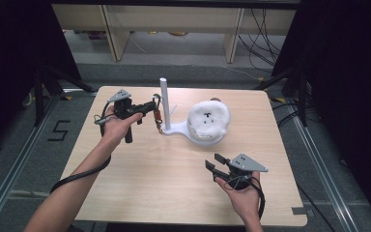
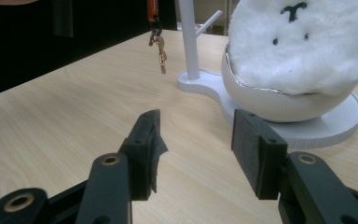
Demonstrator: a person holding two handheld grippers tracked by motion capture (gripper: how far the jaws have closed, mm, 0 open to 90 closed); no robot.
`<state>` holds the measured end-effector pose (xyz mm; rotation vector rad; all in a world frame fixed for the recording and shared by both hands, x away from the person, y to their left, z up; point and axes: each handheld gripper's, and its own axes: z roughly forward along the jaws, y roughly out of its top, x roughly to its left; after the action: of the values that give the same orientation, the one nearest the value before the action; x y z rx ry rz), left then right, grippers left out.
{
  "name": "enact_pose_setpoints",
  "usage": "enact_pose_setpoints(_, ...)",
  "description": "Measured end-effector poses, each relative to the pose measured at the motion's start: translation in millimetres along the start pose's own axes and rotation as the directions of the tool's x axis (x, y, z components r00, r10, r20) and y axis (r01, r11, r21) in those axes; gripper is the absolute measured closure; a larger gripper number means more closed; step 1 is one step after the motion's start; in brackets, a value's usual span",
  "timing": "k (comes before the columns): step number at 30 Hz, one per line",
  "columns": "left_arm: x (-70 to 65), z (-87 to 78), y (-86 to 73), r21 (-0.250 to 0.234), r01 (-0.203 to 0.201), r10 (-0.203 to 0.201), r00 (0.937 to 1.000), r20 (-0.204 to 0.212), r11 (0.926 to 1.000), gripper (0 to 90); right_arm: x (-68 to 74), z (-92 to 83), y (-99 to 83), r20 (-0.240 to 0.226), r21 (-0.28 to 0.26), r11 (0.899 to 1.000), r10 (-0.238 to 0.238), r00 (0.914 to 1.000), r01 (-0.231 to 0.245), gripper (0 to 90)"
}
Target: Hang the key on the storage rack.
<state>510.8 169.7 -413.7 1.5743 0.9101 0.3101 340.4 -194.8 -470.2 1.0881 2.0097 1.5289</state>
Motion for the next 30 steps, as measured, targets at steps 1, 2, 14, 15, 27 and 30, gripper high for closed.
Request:
enact_pose_setpoints(1,-0.3,0.7,-0.2,0.001,-0.005,0.005,1.0,-0.002,1.0,82.8,0.8,-1.3,0.3,0.01,0.01,1.0,0.007,0.9999,-0.007,53.1)
enact_pose_setpoints(2,-0.7,0.9,-0.5,0.007,-0.012,0.012,0.9999,-0.009,0.9999,81.6,1.0,-1.5,0.3,0.01,0.008,1.0,0.013,0.9999,-0.013,53.1)
enact_pose_setpoints(14,-10.5,-23.6,-8.1,0.007,-0.132,0.132,0.9868,-0.095,0.9913,52.2,-6.8,-6.2,-0.4,0.026,0.014,1.0,0.024,0.9994,-0.024,52.7)
enact_pose_setpoints(15,-11.8,-26.9,-9.1,0.012,-0.142,0.142,0.9846,-0.102,0.9899,49.9,-6.0,-6.7,-0.7,0.031,0.012,0.999,0.049,0.9983,-0.05,52.5)
enact_pose_setpoints(27,-20.1,-91.3,-43.9,-0.012,-0.192,0.186,0.9622,-0.198,0.9812,37.4,-27.6,-15.5,-3.9,0.098,0.01,0.999,0.046,0.9942,-0.047,49.0)
enact_pose_setpoints(30,-17.9,-106.1,-57.7,-0.011,-0.182,0.176,0.9604,-0.216,0.9832,36.8,-33.2,-17.5,-7.5,0.117,0.014,0.999,0.04,0.9923,-0.042,48.7)
